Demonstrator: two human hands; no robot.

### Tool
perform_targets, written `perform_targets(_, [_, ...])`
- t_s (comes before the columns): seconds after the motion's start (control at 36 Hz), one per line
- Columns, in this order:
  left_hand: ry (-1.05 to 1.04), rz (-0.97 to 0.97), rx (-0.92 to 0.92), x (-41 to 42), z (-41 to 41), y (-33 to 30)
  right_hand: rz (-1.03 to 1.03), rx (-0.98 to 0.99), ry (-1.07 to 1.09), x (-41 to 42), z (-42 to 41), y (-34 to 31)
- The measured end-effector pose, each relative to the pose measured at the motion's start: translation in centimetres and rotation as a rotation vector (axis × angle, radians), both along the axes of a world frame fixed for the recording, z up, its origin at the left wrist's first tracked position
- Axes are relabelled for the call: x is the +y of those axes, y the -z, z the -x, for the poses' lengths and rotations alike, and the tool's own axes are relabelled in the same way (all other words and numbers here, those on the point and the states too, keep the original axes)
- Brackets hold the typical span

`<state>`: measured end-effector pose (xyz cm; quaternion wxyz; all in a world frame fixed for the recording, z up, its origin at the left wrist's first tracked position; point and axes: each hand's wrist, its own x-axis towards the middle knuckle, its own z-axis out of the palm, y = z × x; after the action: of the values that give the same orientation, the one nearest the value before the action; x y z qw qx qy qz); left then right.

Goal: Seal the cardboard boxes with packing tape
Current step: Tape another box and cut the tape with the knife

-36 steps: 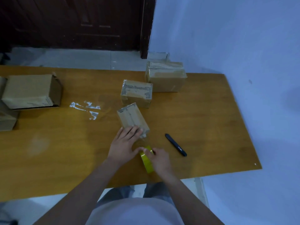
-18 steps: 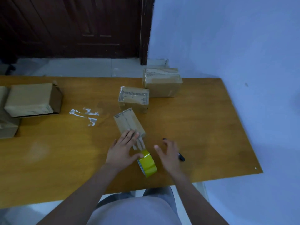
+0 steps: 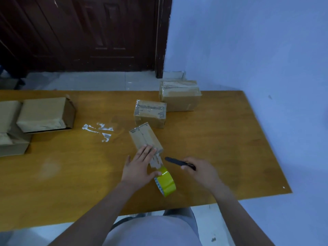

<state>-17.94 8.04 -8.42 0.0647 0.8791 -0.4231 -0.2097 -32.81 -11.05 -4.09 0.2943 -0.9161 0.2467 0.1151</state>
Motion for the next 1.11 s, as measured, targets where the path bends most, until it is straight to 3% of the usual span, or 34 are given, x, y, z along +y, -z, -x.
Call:
perform_targets(0.14, [0.011, -0.005, -0.027, 0.2, 0.0, 0.3, 0.139, 0.035, -0.205, 2.0, -2.2, -1.7])
perform_targets(0.25, [-0.005, 0.011, -0.019, 0.3, 0.1, 0.4, 0.222, 0.058, -0.203, 2.8, -3.5, -1.5])
perform_targets(0.42, [-0.01, 0.045, -0.001, 0.3, 0.1, 0.3, 0.321, 0.169, 0.011, 1.4, -3.8, -0.3])
perform_targets(0.58, [-0.011, 0.054, -0.008, 0.3, 0.2, 0.5, 0.214, 0.257, 0.274, -0.3, -2.9, 4.0])
perform_targets(0.67, [-0.008, 0.04, -0.015, 0.2, 0.1, 0.5, 0.336, 0.336, 0.326, 0.8, -2.7, 6.2])
perform_targets(0.72, [-0.002, 0.026, -0.024, 0.3, 0.1, 0.6, 0.366, 0.241, 0.355, 2.1, -2.9, 6.5])
perform_targets(0.81, [-0.003, 0.066, -0.035, 0.3, 0.1, 0.9, -0.04, -0.083, 0.41, 3.9, -4.0, 5.8])
perform_targets(0.86, [-0.02, 0.124, -0.038, 0.4, 0.1, 1.3, -0.339, -0.128, 0.385, 5.1, -4.9, 5.3])
perform_targets(0.92, [-0.021, 0.14, -0.038, 0.5, 0.1, 1.5, -0.442, -0.064, 0.295, 6.0, -5.5, 5.1])
perform_targets(1.0, [0.003, 0.157, -0.085, 0.5, -0.1, 1.9, -0.543, -0.054, 0.334, 6.7, -5.9, 5.2])
perform_targets(1.11, [0.003, 0.381, -0.16, 0.6, -0.8, 2.5, -0.625, -0.024, 0.386, 6.9, -5.6, 4.9])
